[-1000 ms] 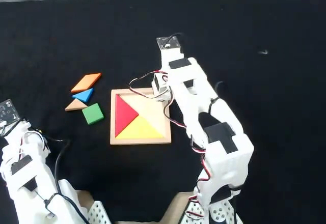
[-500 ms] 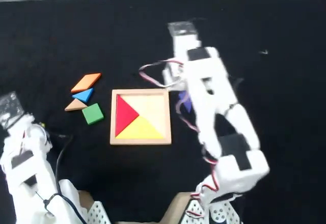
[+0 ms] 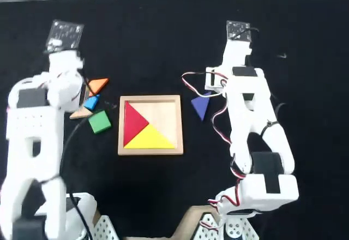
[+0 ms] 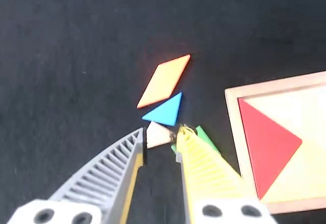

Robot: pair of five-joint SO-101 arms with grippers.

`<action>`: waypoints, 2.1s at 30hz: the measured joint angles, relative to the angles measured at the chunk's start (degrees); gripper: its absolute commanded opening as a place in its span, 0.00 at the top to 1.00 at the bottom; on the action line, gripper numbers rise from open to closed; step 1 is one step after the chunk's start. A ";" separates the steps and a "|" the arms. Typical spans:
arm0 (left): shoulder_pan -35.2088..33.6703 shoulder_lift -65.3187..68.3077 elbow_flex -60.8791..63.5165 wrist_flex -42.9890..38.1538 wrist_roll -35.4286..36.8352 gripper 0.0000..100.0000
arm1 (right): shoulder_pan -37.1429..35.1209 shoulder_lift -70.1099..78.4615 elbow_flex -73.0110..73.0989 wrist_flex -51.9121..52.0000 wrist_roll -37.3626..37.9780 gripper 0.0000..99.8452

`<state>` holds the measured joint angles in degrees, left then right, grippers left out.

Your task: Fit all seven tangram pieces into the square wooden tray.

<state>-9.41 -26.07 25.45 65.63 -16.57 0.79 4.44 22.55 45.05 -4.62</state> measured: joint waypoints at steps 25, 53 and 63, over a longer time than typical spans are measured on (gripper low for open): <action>1.58 53.98 -30.24 -4.22 -4.22 0.77 | 0.00 1.41 1.32 -4.04 0.00 0.75; -1.23 61.98 -38.51 2.64 -16.35 0.82 | 0.00 1.41 1.32 -4.40 0.00 0.75; -0.97 70.59 -52.75 13.01 -16.62 0.95 | 0.00 1.41 1.32 -4.40 0.00 0.75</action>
<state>-10.37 44.53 -27.30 78.64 -33.19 0.79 5.85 23.87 40.66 -4.62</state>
